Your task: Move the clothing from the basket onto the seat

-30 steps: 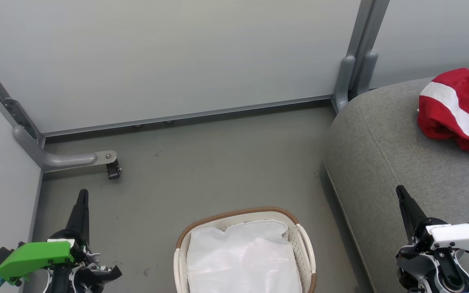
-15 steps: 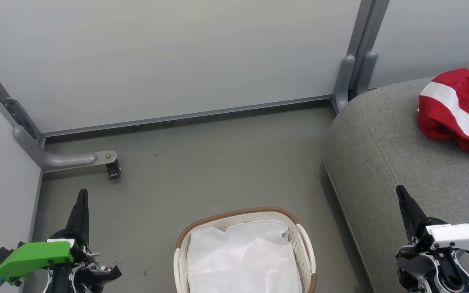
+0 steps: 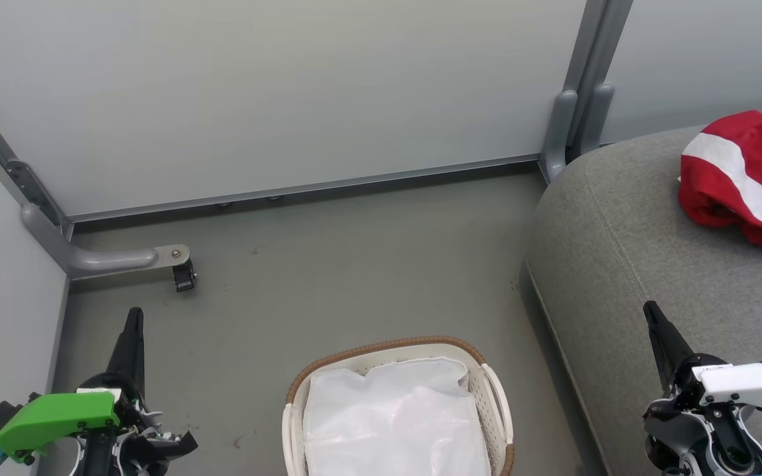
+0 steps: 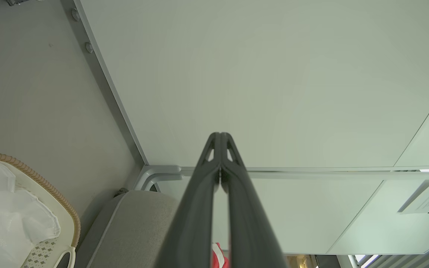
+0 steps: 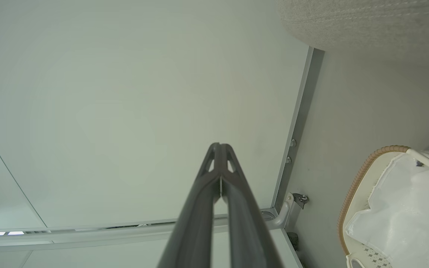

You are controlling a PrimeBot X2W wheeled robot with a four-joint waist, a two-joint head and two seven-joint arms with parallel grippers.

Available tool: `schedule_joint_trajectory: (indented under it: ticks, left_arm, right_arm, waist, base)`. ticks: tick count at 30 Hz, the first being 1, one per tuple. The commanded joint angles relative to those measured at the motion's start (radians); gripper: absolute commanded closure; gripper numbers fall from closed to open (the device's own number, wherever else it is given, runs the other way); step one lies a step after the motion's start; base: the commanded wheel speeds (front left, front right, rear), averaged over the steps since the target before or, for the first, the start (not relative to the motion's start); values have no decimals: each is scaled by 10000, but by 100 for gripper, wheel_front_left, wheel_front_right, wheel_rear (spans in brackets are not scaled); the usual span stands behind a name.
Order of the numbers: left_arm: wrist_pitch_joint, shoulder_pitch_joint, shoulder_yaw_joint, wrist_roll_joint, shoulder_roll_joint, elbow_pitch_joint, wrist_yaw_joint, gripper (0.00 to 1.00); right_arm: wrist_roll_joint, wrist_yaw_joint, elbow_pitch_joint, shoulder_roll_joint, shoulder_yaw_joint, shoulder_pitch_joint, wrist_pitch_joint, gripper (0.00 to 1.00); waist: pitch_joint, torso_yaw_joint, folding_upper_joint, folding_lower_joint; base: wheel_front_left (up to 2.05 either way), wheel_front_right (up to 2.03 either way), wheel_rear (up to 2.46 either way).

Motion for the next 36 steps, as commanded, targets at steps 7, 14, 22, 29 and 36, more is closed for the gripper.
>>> schedule_joint_trajectory:
  ticks: [7,14,22,29,36]
  left_arm:
    - [33,-120,44,39,-4,-10,-35,100]
    - [28,-121,49,48,-7,-9,-35,100]
    - [36,-122,56,56,-12,-9,-35,100]
    - [39,-123,59,64,-15,-9,-36,100]
    - [45,-123,64,69,-18,-9,-36,100]
  right_arm:
    - [39,0,-30,-56,-20,-84,26,100]
    - [39,0,-30,-56,-20,-84,26,100]
    - [39,0,-31,-56,-20,-84,26,100]
    - [39,0,-31,-56,-20,-84,25,100]
    - [40,0,-31,-56,-19,-84,25,100]
  waist:
    - [0,0,36,0]
    - [0,0,36,0]
    - [0,0,36,0]
    - [0,0,36,0]
    - [0,0,36,0]
  base:
    - [0,0,0]
    - [0,0,0]
    - [0,0,0]
    - [0,0,0]
    - [0,0,0]
